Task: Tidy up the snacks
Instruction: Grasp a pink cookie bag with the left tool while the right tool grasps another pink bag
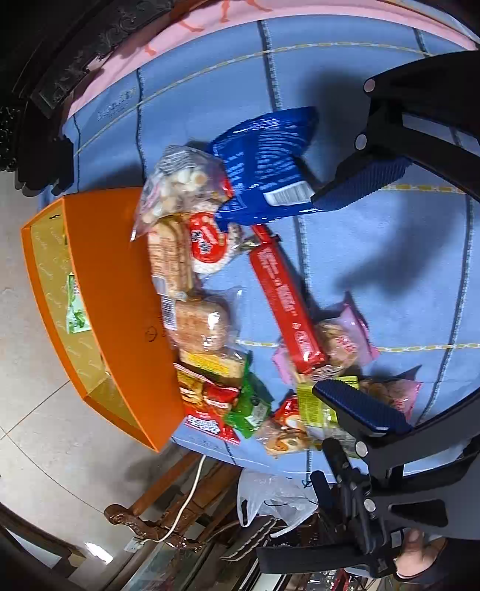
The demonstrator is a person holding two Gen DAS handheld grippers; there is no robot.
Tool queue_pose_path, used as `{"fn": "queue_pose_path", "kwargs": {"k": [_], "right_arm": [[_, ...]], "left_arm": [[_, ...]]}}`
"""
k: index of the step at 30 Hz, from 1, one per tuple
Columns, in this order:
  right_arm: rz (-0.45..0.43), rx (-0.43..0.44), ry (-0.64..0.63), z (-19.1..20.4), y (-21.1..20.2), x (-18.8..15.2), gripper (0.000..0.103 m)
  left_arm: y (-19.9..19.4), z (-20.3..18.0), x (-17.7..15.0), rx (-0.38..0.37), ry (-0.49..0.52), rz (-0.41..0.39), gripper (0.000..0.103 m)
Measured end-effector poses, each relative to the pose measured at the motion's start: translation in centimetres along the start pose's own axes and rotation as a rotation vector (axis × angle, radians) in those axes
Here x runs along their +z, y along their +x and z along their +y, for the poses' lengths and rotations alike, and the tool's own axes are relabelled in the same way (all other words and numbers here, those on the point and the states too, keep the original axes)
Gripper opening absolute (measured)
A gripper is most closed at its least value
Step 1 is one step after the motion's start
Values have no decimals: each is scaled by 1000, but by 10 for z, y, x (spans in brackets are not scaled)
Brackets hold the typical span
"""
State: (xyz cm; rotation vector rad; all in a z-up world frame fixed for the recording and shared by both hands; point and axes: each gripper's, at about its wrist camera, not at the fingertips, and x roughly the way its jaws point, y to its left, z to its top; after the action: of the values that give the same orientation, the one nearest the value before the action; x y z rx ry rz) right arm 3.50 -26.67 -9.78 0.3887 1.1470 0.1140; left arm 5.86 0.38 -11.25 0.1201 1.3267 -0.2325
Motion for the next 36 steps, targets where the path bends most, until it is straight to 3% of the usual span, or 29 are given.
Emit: {"fn": "queue_pose_path", "kwargs": {"k": [6,10,13,17,18,20,21,22,29,31,33,34,36], "right_arm": [[45,9,-47,5,7,-21,94],[72,-8,-127,15,17,-34,94],[87,-18,-193,24,28,-37,94],[108,-4,-214,32,40,-34,94],[114,5,-216,35,43,-33,94],[140,17,-224,39,50,-31,94],[151,23,-228,41,53,-31,94],[157,26,-230,42,55,-31,94],[167,36,-289,66,74,-27,94],[172,-10,-337,76,87,-26,94],[169,-62,-397,84,102,-26,85],[143,-112,-458,90,106,-27,69],[130,-175,-542,100,108,-29,54]], "left_arm": [[2,5,-22,-20,-26,40,96],[8,1,-36,-80,-36,87,96],[20,-8,-43,-103,-37,126,96],[45,-11,-46,-149,-110,161,95],[48,-10,-47,-154,-125,156,93],[49,-11,-47,-123,-112,126,70],[47,-14,-46,-130,-85,120,52],[44,-16,-46,-126,-62,119,45],[16,-2,-61,-98,-71,96,39],[15,8,-65,-87,-78,95,38],[14,19,-65,-98,-98,98,37],[14,20,-66,-107,-105,98,37],[14,19,-66,-112,-112,93,39]]}}
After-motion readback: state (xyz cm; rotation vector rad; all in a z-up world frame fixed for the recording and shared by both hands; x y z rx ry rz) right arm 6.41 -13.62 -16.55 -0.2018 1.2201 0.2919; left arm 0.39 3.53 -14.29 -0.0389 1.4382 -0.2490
